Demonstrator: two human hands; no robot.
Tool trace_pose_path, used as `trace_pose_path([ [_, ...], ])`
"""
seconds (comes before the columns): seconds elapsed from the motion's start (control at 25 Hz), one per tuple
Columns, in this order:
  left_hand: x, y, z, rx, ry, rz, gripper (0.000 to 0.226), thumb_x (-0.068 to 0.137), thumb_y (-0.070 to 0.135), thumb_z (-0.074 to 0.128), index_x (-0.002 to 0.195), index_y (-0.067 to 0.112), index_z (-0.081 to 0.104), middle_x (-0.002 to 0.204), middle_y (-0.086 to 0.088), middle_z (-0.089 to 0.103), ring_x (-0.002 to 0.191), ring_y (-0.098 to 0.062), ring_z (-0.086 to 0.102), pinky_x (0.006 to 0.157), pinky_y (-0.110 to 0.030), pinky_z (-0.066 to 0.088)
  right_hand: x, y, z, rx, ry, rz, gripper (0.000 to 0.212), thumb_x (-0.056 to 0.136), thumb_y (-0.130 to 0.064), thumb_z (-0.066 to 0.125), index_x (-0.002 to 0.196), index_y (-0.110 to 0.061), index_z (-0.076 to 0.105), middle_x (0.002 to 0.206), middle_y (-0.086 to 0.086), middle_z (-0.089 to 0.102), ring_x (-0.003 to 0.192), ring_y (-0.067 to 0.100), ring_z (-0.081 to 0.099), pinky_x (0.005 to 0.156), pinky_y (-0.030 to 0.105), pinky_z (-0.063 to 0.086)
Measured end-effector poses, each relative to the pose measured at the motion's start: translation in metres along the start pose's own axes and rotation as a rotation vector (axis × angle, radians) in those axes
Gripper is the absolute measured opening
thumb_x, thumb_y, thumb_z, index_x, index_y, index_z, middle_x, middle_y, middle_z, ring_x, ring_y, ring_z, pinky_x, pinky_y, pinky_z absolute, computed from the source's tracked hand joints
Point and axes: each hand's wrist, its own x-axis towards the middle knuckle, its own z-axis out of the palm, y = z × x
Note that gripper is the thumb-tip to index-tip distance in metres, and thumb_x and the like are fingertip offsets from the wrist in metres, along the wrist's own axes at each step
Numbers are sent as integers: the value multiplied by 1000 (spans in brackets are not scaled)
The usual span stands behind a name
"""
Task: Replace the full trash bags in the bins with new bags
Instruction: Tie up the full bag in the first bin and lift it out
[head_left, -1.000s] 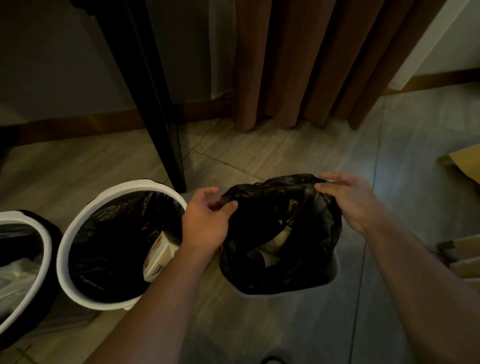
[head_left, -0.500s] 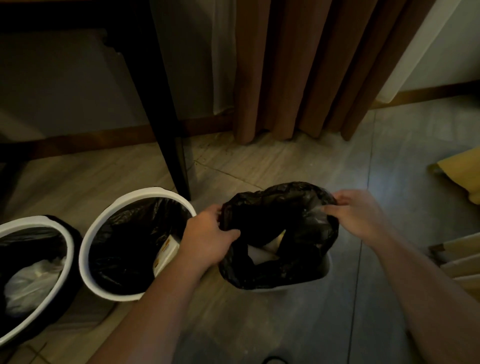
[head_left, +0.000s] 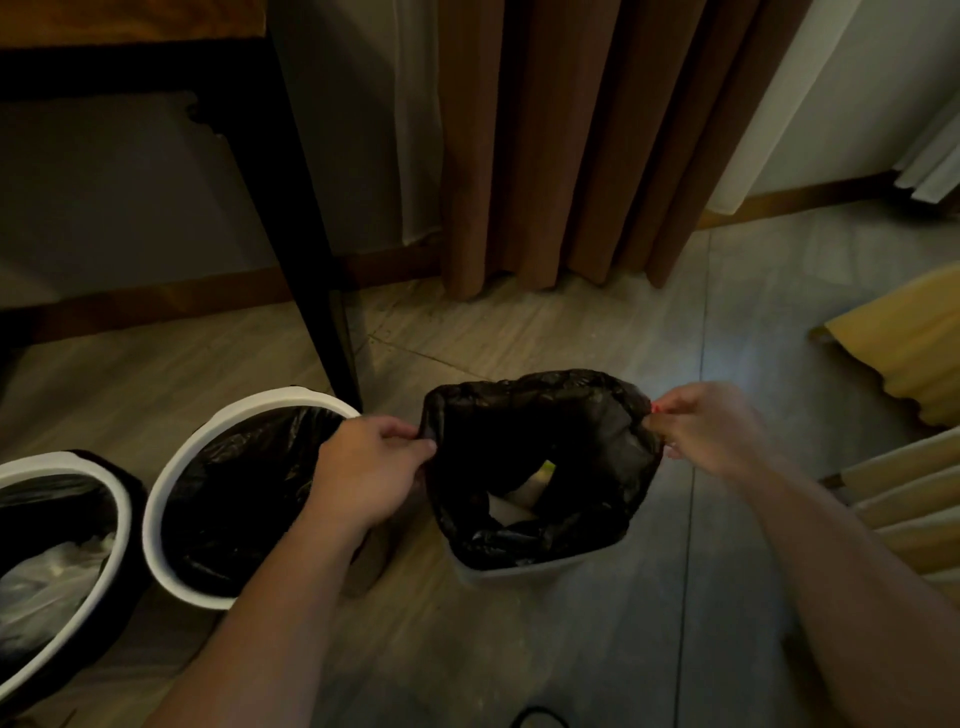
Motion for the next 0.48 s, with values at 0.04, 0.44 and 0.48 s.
trace_pose_path([
  [0.04,0,6,-1,-54,-12,16,9,85,29,84,92,29,80,82,8,80,78,-12,79,76,-38,64,-1,-7,-4,23,15,-7,12,87,-12,84,80,-21,80,73,1,78,60,9,74,54,24,58],
  [0.44,-24,53,32,-342,-288,29,9,98,14,73,106,15,78,95,-6,81,85,-16,79,74,-27,64,-47,-76,10,277,-191,-207,16,88,1,79,98,-12,75,82,8,80,75,21,77,62,23,58],
  [0.48,-25,51,36,-367,-300,12,12,100,10,71,110,13,75,96,-8,80,81,-16,78,73,-27,64,-53,-77,18,273,-228,-235,16,89,1,77,97,-13,75,83,6,80,78,21,78,65,24,59],
])
